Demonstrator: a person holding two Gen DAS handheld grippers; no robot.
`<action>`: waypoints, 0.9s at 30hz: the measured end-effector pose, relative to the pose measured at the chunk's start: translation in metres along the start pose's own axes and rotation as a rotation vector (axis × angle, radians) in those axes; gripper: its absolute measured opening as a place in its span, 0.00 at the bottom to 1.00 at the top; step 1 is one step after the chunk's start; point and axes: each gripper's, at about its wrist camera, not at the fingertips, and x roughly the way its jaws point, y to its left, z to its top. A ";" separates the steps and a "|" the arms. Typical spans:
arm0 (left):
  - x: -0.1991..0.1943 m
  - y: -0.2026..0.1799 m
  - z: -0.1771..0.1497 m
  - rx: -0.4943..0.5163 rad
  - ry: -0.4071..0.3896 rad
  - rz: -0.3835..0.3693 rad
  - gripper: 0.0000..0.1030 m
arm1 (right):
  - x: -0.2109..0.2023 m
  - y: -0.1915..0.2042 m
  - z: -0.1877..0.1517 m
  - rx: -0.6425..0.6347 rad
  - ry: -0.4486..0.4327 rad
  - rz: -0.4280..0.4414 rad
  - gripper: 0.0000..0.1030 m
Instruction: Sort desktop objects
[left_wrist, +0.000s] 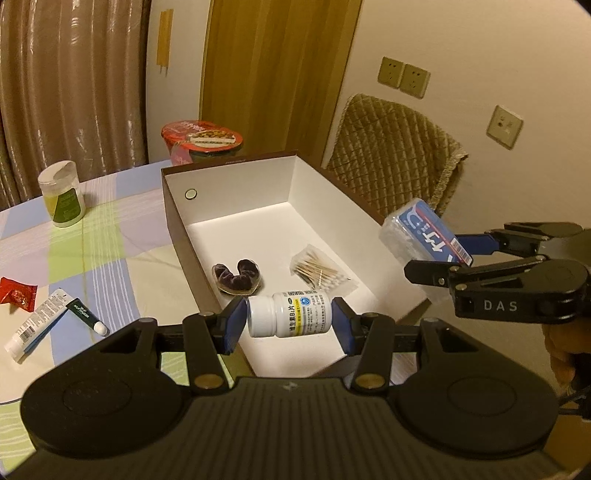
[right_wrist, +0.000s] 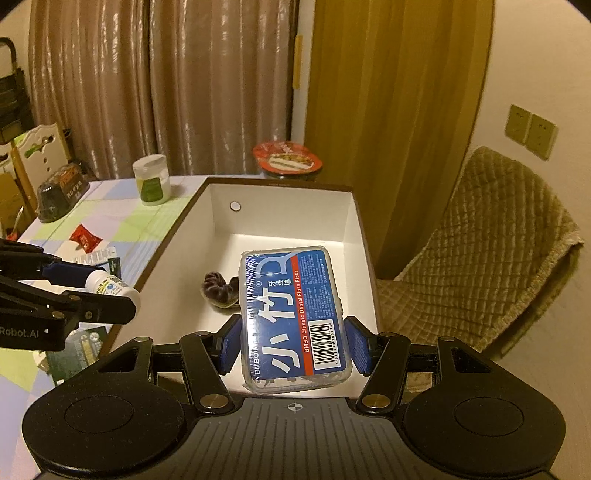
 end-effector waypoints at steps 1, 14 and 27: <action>0.004 -0.001 0.002 -0.004 0.003 0.006 0.43 | 0.005 -0.002 0.001 -0.003 0.008 0.008 0.56; 0.057 -0.011 0.014 0.071 0.076 0.042 0.43 | 0.072 -0.014 0.009 -0.069 0.128 0.095 0.56; 0.095 -0.009 0.016 0.144 0.155 0.045 0.43 | 0.114 -0.017 0.005 -0.119 0.225 0.125 0.56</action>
